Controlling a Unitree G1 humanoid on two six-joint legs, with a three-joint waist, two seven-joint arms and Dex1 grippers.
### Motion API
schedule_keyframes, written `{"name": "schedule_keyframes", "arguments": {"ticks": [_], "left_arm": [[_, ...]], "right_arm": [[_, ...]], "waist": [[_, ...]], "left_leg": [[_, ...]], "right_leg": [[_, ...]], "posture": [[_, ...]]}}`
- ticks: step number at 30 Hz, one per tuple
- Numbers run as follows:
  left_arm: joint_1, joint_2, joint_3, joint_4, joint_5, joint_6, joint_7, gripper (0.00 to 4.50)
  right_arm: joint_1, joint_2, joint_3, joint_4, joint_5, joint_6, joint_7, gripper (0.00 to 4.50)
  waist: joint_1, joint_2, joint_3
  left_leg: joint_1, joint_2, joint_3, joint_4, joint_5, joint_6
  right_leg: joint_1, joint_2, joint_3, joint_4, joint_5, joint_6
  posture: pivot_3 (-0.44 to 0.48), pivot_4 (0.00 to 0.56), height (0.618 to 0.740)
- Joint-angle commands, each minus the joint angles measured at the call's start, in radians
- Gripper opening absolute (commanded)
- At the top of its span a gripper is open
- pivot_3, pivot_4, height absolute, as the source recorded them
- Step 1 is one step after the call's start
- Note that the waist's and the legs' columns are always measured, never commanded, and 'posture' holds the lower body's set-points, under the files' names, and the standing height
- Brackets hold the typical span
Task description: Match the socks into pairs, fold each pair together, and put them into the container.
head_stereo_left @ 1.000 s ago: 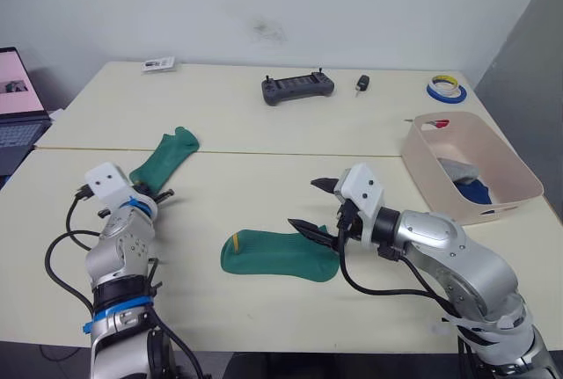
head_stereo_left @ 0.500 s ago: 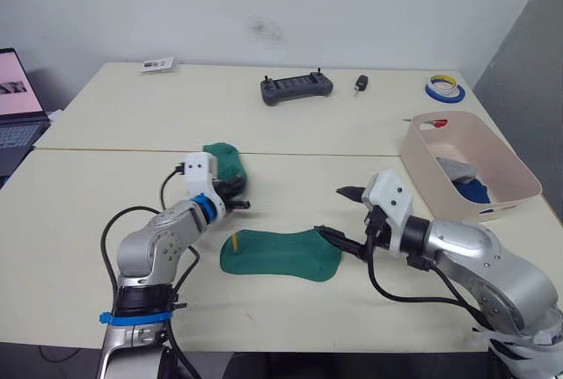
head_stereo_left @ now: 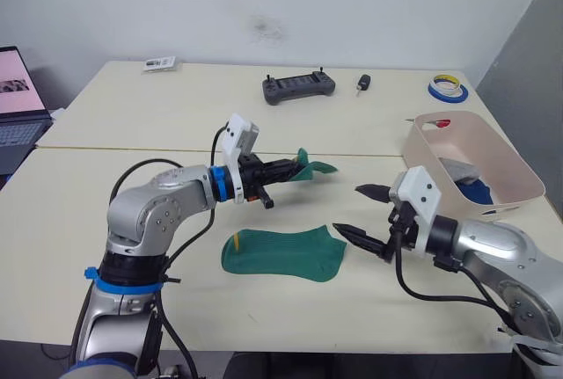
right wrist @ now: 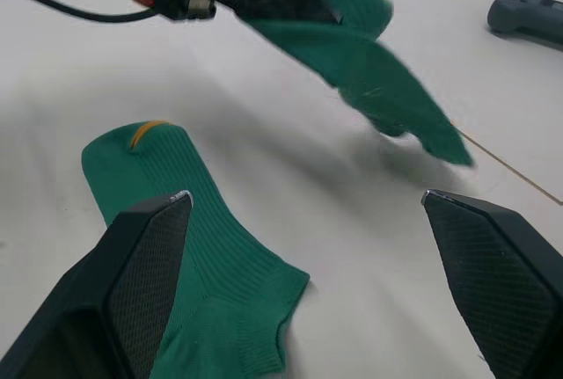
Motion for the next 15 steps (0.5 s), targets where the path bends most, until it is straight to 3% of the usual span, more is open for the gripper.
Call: {"name": "schedule_keyframes", "arguments": {"ticks": [1,5,10,15], "left_arm": [[-0.064,0.013,-0.013,0.010,-0.011,-0.057,-0.098,0.04],[-0.077,0.017,-0.030,0.045,0.023,-0.083,-0.124,0.04],[0.005,0.055,-0.080,0.158,0.157,-0.194,-0.141,0.04],[0.056,0.049,-0.059,0.246,0.224,-0.262,-0.114,0.04]], "right_arm": [[-0.018,-0.038,-0.073,-0.046,0.073,0.028,0.017,4.50],[-0.012,-0.071,-0.096,-0.060,0.120,0.053,0.009,4.50],[-0.007,-0.086,-0.086,-0.071,0.141,0.063,-0.016,4.50],[-0.013,-0.074,-0.053,-0.057,0.113,0.054,-0.060,4.50]], "waist": [[0.000,0.000,0.000],[-0.002,0.000,0.000],[-0.004,0.001,0.000],[0.000,0.000,0.001]], "left_leg": [[0.000,0.000,0.000,0.000,0.000,0.000],[0.000,0.001,0.000,0.000,0.000,0.000],[0.001,0.002,0.000,0.000,-0.001,0.002],[0.000,0.002,-0.001,0.000,-0.002,0.004]], "right_leg": [[0.000,0.000,0.000,0.000,0.000,0.000],[0.000,0.001,0.001,0.000,0.000,0.000],[0.000,0.003,0.001,0.001,0.000,0.000],[-0.001,0.002,0.001,0.001,0.000,0.000]], "posture": [[0.000,0.150,0.740],[0.000,0.150,0.740],[0.000,0.150,0.740],[0.000,0.150,0.740]]}}
